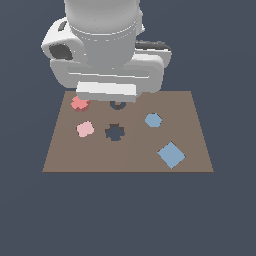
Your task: Insert a designated object into the corresponding slot on a board.
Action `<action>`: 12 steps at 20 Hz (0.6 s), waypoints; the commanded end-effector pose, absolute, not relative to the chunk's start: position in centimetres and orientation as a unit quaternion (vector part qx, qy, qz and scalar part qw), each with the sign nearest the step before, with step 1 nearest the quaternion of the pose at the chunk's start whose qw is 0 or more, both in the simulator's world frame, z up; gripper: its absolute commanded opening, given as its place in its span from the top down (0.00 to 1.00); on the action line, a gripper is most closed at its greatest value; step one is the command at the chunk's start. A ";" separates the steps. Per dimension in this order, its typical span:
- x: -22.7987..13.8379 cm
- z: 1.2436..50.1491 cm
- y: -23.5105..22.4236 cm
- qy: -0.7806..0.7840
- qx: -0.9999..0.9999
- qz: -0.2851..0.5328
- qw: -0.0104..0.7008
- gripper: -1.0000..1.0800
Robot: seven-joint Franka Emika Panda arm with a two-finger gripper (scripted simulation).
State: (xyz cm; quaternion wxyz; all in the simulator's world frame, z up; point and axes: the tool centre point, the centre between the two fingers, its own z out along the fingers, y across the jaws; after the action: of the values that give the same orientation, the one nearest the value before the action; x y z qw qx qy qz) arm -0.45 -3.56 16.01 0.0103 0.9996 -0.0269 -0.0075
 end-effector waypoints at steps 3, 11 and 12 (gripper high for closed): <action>-0.5 16.0 -3.6 -0.026 1.000 -0.007 0.010 0.04; -1.4 15.2 -4.2 0.001 1.000 -0.007 0.010 0.04; -1.6 15.1 -4.4 0.007 1.000 -0.007 0.010 0.04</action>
State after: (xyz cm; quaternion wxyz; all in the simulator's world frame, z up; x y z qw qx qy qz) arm -1.31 -4.17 15.31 0.0097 0.9999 -0.0009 -0.0068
